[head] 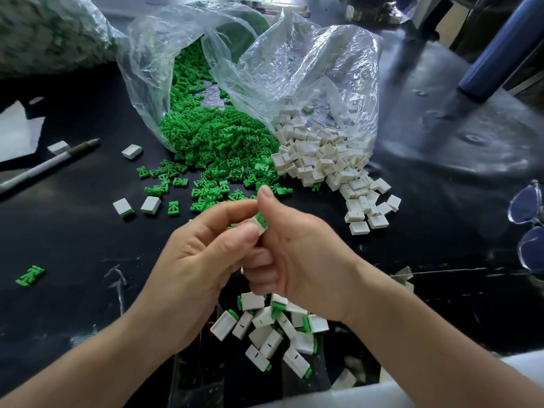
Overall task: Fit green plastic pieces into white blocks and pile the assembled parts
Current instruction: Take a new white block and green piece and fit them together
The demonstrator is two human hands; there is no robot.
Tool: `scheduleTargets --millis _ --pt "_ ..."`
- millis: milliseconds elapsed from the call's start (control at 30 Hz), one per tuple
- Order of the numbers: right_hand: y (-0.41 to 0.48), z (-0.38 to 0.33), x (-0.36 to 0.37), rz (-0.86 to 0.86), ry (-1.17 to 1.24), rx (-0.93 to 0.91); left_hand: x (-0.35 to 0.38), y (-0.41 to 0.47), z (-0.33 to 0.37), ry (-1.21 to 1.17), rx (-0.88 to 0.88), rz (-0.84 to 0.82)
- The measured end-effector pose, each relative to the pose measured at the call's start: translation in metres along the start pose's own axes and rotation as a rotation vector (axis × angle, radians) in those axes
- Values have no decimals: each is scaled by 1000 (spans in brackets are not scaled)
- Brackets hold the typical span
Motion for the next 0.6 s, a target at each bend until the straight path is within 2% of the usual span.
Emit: scheduleTargets --millis 200,600 --pt "2 4 0 -34 53 102 -9 -1 -6 42 -5 52" --pt "-2 4 1 -65 -19 78 -16 -2 -8 82 -35 119"
Point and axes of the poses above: each hand's wrist, its own y-axis towards the middle knuckle, its own x-axis out of the palm, z = x × y, the point moved 4 cm from there along y, towards the middle knuckle, and after that the axes turned 6 degrees about y, right-handed, at the moved point
